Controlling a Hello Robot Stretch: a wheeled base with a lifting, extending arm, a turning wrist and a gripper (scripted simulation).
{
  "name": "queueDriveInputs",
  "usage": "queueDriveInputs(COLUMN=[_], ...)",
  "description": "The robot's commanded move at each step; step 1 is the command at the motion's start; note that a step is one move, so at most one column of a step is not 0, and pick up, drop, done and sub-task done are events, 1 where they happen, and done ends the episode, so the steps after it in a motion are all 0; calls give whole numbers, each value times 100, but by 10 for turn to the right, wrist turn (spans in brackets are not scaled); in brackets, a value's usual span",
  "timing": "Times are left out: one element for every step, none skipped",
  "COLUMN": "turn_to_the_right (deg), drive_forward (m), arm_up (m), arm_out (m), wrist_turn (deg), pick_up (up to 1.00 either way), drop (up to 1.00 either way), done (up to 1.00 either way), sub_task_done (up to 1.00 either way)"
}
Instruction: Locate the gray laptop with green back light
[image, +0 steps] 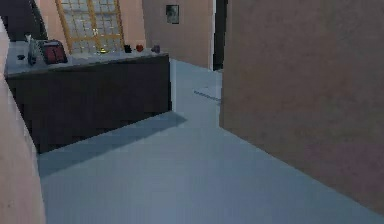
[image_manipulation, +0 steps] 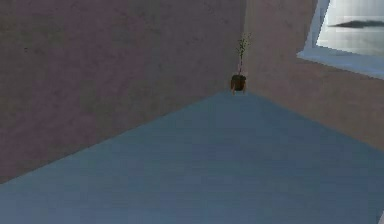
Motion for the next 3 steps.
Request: queueDriveInputs(turn_to_the_right=[0,-30,0], drive_forward=[100,0,100], arm_up=[0,0,0], arm_out=[0,0,0], wrist_turn=[0,0,0], pick_up=[0,0,0], drop=[0,0,0], done=[0,0,0], sub_task_done=[0,0,0])
